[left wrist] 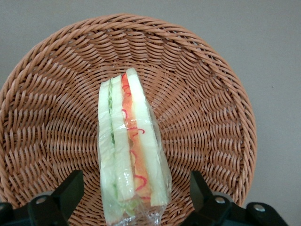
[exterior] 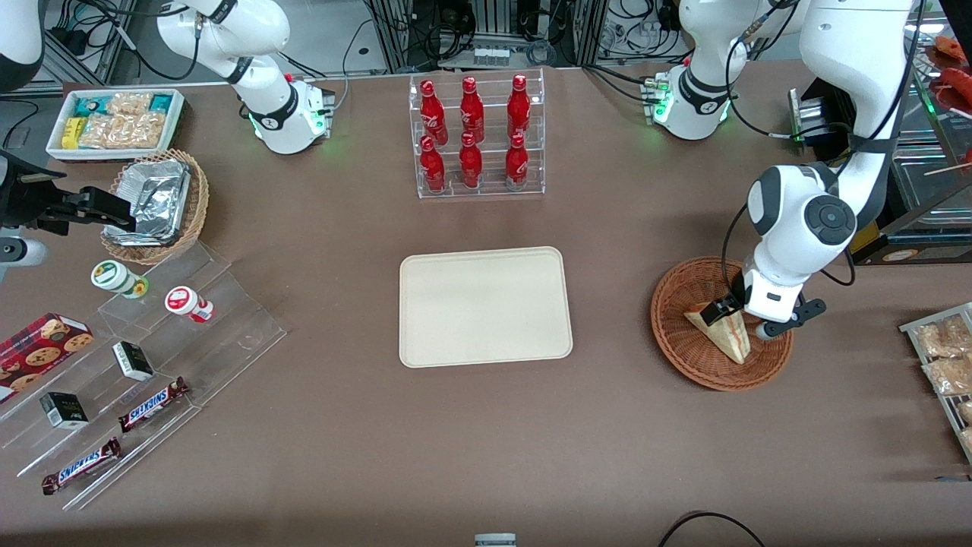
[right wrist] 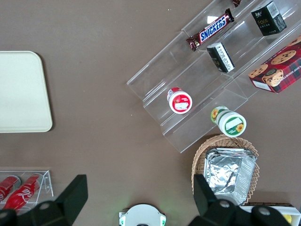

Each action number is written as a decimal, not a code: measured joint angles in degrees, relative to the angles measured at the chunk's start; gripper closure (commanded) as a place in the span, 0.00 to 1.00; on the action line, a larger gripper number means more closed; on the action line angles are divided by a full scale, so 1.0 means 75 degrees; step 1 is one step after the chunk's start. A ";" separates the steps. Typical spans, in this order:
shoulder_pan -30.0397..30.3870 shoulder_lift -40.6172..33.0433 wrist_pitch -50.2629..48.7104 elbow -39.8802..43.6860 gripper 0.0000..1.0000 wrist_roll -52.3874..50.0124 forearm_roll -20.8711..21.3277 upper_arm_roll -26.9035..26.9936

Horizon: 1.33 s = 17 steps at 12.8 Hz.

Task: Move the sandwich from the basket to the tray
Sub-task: 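Lower the open left gripper around the sandwich and close it, then lift the sandwich out of the basket and carry it over the cream tray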

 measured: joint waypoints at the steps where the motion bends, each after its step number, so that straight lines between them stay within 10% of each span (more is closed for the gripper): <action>1: -0.0002 0.0026 0.0020 0.0000 0.20 -0.0002 0.0000 0.0000; 4: -0.0002 0.0105 0.0119 0.0000 1.00 -0.0060 0.0000 0.0000; 17: -0.0599 -0.0687 -0.0618 0.0383 1.00 -0.0306 0.0008 -0.0040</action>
